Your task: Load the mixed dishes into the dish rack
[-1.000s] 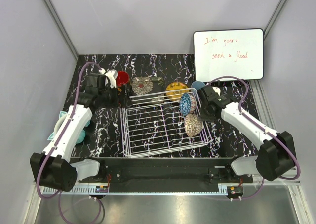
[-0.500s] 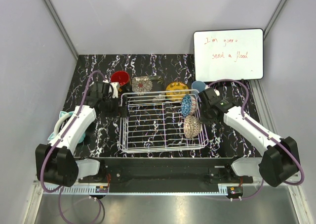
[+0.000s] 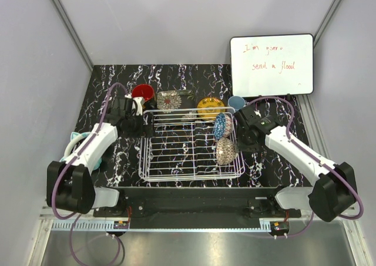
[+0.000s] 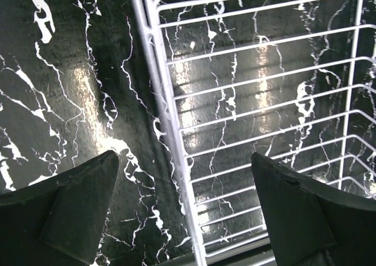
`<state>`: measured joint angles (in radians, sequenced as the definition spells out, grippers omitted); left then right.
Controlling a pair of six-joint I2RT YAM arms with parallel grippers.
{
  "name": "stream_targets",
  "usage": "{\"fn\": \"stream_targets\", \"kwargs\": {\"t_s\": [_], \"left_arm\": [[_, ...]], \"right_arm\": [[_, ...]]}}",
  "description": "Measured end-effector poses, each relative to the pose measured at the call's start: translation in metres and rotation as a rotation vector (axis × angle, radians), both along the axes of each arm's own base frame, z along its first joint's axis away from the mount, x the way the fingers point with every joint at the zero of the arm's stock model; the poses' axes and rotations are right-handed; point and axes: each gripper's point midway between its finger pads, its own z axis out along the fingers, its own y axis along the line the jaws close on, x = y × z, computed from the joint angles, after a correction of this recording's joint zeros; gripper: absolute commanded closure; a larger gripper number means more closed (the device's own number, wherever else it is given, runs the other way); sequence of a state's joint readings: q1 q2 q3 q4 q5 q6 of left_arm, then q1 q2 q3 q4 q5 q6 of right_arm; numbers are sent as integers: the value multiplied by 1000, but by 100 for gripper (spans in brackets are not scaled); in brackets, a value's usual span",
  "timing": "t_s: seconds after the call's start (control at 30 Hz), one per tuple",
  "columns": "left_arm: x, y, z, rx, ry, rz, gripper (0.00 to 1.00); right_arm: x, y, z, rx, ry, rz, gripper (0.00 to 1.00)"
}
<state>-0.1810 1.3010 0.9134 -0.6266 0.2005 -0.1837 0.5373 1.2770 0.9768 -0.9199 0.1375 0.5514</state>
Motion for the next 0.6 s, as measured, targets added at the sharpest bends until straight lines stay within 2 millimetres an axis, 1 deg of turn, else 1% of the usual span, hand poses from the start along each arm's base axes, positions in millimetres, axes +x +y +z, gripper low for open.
{"fn": "stream_targets", "kwargs": {"t_s": [0.03, 0.07, 0.1, 0.13, 0.17, 0.2, 0.23, 0.3, 0.33, 0.37, 0.4, 0.43, 0.47, 0.5, 0.53, 0.6], "left_arm": [[1, 0, -2, 2, 6, 0, 1], [1, 0, -4, 3, 12, 1, 1], [1, 0, -5, 3, 15, 3, 1], [2, 1, -4, 1, 14, 5, 1], [4, 1, 0, -3, 10, 11, 1], [8, 1, 6, -10, -1, 17, 1], [16, 1, 17, -20, -28, 23, 1], [30, 2, 40, -35, -83, 34, 1], [38, 3, 54, -45, -114, 38, 1], [48, 4, 74, -56, -161, 42, 1], [55, 6, 89, -63, -198, 45, 1], [63, 8, 110, -70, -251, 47, 1], [68, 9, 125, -74, -289, 48, 1], [74, 13, 149, -79, -350, 53, 1], [77, 15, 159, -81, -382, 54, 1], [81, 18, 177, -78, -432, 53, 1]], "right_arm": [[-4, -1, 0, -3, 18, 2, 38], [-9, -2, 1, -12, 33, 8, 31], [-11, -4, 4, -24, 45, 16, 26], [-11, -5, 10, -33, 45, 23, 22], [-9, -5, 20, -41, 35, 27, 14], [-3, -5, 32, -49, 10, 29, 11], [8, -4, 51, -51, -37, 32, 10], [25, 0, 80, -44, -119, 25, 9], [33, 2, 92, -38, -154, 21, 9], [43, 4, 109, -32, -198, 14, 8], [51, 6, 120, -28, -231, 8, 8], [58, 7, 130, -29, -257, 1, 8], [64, 8, 136, -32, -277, -1, 8], [76, 12, 146, -31, -312, -2, 9], [82, 15, 149, -28, -326, -1, 10], [108, 29, 158, 2, -356, 6, 12]]}}
